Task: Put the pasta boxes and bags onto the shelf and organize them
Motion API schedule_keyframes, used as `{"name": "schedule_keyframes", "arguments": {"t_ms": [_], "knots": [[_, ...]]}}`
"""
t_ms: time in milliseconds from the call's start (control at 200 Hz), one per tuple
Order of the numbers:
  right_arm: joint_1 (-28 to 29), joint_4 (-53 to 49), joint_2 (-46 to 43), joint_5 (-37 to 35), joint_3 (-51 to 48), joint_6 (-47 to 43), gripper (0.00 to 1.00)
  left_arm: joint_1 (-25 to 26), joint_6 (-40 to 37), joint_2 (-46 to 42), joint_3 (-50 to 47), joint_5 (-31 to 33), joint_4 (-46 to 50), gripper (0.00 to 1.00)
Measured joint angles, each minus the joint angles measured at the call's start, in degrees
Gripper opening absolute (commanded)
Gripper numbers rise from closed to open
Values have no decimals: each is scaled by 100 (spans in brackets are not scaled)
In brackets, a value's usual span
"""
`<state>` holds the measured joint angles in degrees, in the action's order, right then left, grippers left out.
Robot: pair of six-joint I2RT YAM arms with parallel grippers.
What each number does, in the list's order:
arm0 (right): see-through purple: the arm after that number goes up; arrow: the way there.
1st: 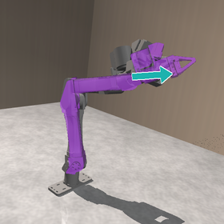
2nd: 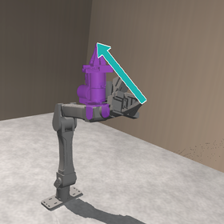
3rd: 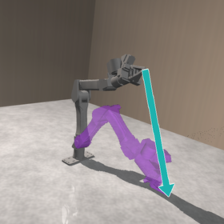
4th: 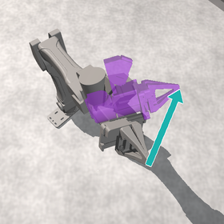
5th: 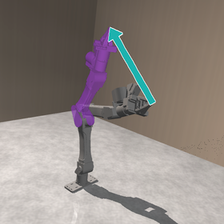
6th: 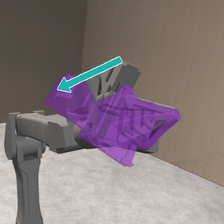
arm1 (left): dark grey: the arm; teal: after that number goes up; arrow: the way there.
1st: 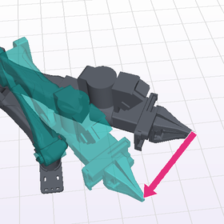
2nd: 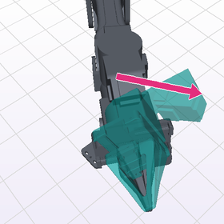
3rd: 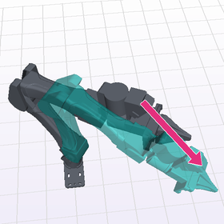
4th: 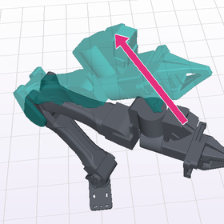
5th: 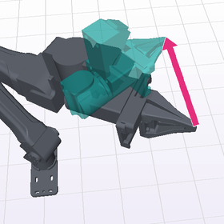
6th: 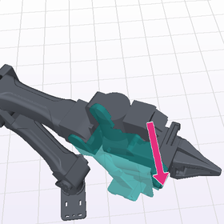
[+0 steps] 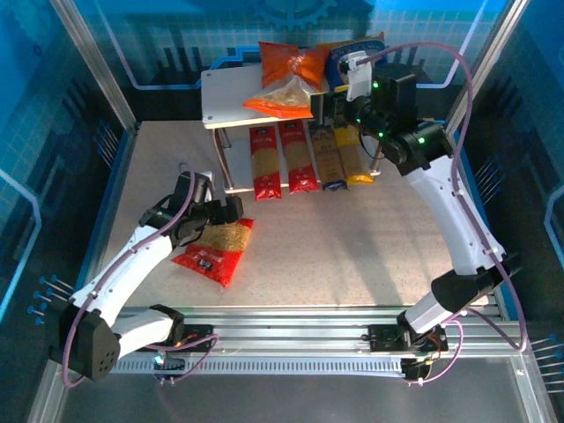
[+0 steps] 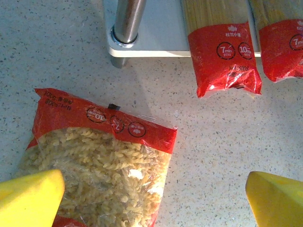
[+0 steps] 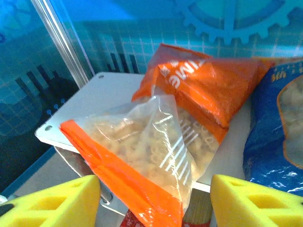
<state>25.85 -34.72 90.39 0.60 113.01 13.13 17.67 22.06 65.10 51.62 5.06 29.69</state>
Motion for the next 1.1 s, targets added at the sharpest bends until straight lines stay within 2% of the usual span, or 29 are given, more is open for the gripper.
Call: {"name": "schedule_keyframes", "arguments": {"t_ms": [245,315,475,715,835,1101], "knots": [[-107,-273,468,415,59,258,58,0,0,-70,0,0,2,99],[-131,-273,468,498,59,321,54,0,0,-70,0,0,2,99],[-216,-264,474,713,61,448,33,0,2,-70,0,0,2,99],[-343,-269,479,905,61,560,9,0,2,-70,0,2,2,99],[-404,-282,479,907,70,592,5,-2,0,-70,0,0,2,99],[-577,-522,643,772,516,485,4,-7,2,-70,0,2,2,99]]}}
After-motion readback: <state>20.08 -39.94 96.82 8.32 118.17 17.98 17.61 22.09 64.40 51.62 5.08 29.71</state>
